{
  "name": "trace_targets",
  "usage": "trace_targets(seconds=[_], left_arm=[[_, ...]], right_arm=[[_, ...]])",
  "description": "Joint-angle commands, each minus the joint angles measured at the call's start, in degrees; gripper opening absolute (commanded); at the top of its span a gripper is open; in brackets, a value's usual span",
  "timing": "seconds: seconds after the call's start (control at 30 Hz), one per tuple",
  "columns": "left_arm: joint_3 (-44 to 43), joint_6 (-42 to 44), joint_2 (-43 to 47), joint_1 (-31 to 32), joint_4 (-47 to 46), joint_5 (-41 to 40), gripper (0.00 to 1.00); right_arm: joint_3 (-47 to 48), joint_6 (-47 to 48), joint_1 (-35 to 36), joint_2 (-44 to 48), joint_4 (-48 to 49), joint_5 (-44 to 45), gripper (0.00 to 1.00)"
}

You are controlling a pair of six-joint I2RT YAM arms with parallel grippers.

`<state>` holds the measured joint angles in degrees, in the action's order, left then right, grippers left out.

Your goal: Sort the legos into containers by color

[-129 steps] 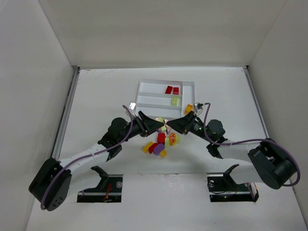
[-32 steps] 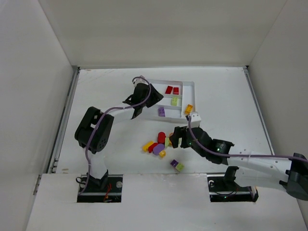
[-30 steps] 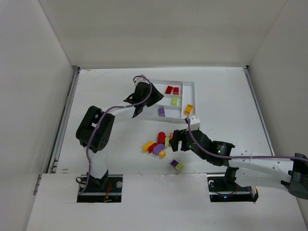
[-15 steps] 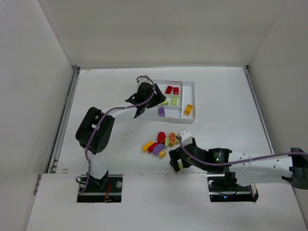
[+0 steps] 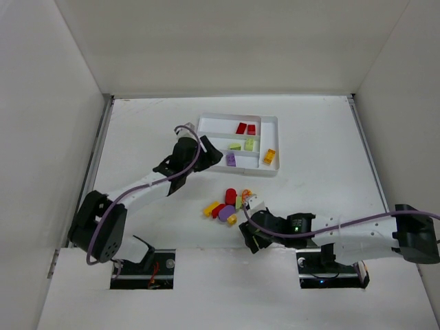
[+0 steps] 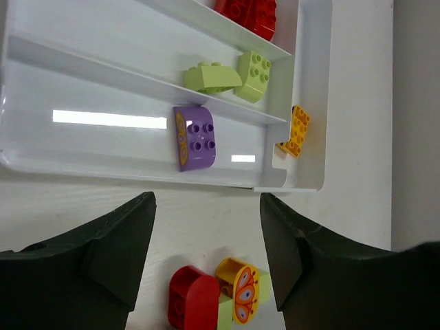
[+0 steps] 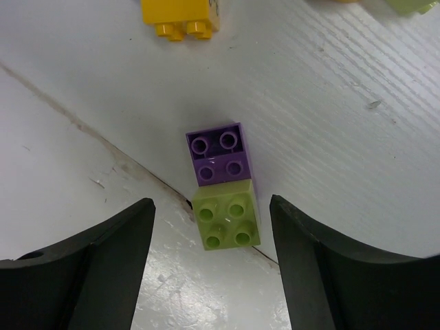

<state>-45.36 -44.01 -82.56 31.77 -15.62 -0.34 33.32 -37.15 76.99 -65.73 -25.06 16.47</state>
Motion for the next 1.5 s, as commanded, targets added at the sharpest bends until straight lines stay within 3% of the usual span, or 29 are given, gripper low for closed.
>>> trace_targets(seconds=[0.0, 0.1, 0.23, 0.33, 0.53, 0.83, 1.03, 1.2, 1.47], left_arm=[[3.9, -0.6, 6.1, -0.7, -0.9, -0.3, 0.60], [6.5, -1.4, 9.9, -0.4, 0.5, 0.4, 0.60], [9.7, -2.7, 15.1, 0.1, 3.0, 0.7, 0.60], [12.7, -4.0, 19.6, 0.2, 4.3, 0.9, 0.60], [16.3, -6.2, 28.2, 1.4, 4.7, 3.1, 0.60], [16.9, -5.4, 36.6, 7.9, 5.7, 5.2, 0.63], [14.4, -1.8, 34.2, 14.4, 11.8, 0.0, 0.63], [10.0, 2.0, 30.3, 18.8, 19.7, -9.2, 0.62], [13.5, -1.2, 29.5, 19.8, 11.2, -9.1, 0.63]], right_arm=[[2.3, -0.2, 0.6, -0.7, 0.5, -1.0, 0.72], [3.2, 0.0, 0.6, -3.3, 0.2, -0.6, 0.65], [4.5, 0.1, 0.6, -6.6, -0.5, 0.4, 0.47], [4.8, -1.0, 0.6, -4.4, -0.9, 2.9, 0.41], [4.2, 0.8, -5.5, 5.0, 10.9, -0.4, 0.40], [-0.7, -0.4, -22.6, 1.4, 41.6, -24.1, 0.41], [3.2, 0.6, -24.5, -4.7, 43.5, -25.3, 0.41], [4.0, 0.8, -24.1, -5.6, 43.9, -24.5, 0.41], [2.6, -0.9, -24.1, -5.4, 47.1, -27.1, 0.42]])
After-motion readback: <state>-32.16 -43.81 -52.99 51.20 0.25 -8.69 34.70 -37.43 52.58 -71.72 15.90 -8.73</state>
